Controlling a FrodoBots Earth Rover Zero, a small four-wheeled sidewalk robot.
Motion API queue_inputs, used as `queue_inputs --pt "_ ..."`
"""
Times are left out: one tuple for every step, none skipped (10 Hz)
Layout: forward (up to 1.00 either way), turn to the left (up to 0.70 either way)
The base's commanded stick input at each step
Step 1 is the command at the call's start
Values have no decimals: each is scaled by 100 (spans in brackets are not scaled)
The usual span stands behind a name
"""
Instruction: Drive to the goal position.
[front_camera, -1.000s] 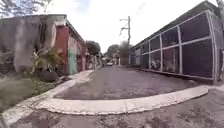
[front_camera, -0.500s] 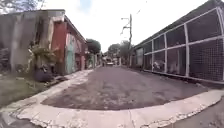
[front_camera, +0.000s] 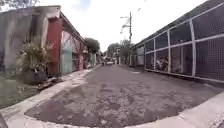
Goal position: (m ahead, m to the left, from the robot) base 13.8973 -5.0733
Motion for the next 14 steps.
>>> queue_inputs --pt "70 0" --pt "70 0" --pt "70 0" --pt "70 0" --pt "70 0" --pt "70 0" --pt "70 0" --pt "70 0" --pt "70 0" --pt "70 0" --pt "70 0" --pt "70 0" --pt "70 0" --pt "70 0"
